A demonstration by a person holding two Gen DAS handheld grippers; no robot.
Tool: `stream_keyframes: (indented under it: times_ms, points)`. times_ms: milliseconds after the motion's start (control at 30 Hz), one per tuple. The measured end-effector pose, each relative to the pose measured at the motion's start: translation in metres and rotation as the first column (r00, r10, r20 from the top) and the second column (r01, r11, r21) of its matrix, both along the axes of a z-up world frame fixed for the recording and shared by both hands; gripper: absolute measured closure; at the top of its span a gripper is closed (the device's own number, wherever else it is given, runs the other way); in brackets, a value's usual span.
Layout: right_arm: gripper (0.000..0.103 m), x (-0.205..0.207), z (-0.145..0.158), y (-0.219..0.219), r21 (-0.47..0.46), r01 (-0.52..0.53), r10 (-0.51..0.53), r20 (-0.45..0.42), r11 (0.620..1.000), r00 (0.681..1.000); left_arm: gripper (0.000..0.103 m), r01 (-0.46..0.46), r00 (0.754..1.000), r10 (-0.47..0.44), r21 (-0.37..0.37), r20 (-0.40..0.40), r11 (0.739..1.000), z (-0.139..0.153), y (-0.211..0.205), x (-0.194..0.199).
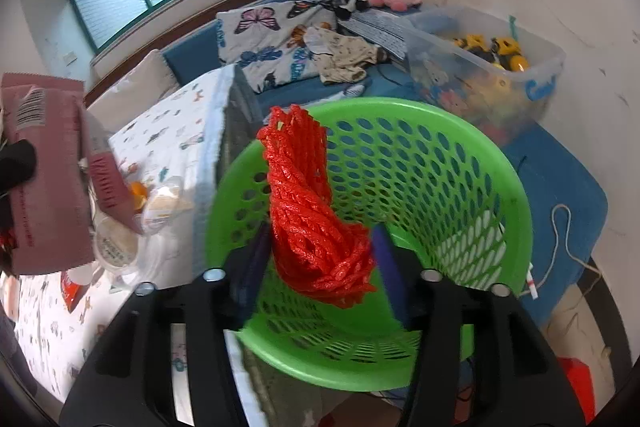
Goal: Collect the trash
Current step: 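Carry both items to the green basket and open both tools to drop them, then grasp the white milk carton with the left tool while the right tool reaches the paper cup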
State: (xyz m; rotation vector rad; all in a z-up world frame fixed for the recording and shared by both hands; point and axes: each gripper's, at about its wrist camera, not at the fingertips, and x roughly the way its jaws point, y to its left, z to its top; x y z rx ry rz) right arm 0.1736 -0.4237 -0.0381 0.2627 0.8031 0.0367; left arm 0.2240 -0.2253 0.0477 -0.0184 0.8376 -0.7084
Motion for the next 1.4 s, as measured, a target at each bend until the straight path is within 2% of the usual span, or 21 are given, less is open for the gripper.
stream_keyframes:
  times_ms: [100,300,400,467,533,667,900,1000,1400]
  points:
    - [0.031,-0.002,-0.003,-0.011,0.010,0.031,-0.031,-0.003,0.999,1.000,0.072,0.024,0.999,-0.024,0.011,-0.030,1.000,-0.010,-0.019,0.010]
    - [0.029,-0.011,-0.002,-0.021,0.014,0.054,-0.054,-0.002,0.998,0.999,0.072,0.045,0.997,-0.042,0.038,-0.069,0.998,-0.029,-0.048,0.021]
    - [0.029,-0.015,-0.001,-0.025,0.018,0.062,-0.062,0.006,0.998,0.998,0.062,0.043,0.997,-0.039,0.060,-0.073,0.997,-0.036,-0.056,0.023]
    - [0.028,-0.018,0.002,-0.027,0.021,0.067,-0.067,0.012,0.998,0.998,0.060,0.048,0.996,-0.044,0.060,-0.073,0.997,-0.039,-0.059,0.022]
    - [0.028,-0.021,0.003,-0.028,0.021,0.071,-0.071,0.017,0.997,0.997,0.052,0.045,0.996,-0.041,0.063,-0.078,0.997,-0.042,-0.061,0.023]
    - [0.028,-0.026,0.007,-0.029,0.022,0.075,-0.075,0.022,0.997,0.997,0.046,0.043,0.996,-0.039,0.057,-0.081,0.997,-0.045,-0.059,0.020]
    - [0.027,-0.034,0.016,-0.018,0.026,0.052,-0.053,0.038,0.998,0.998,0.045,0.005,0.997,-0.003,0.026,-0.079,1.000,-0.039,-0.029,0.008]
    - [0.022,-0.037,0.021,-0.004,0.016,0.029,-0.030,0.053,0.999,0.998,0.045,-0.021,0.997,0.022,0.022,-0.072,1.000,-0.036,-0.013,0.000]
    - [0.019,-0.037,0.037,0.051,0.017,-0.093,0.091,0.090,0.996,0.992,0.045,-0.175,0.984,0.175,0.002,-0.035,0.985,-0.030,0.085,-0.032]
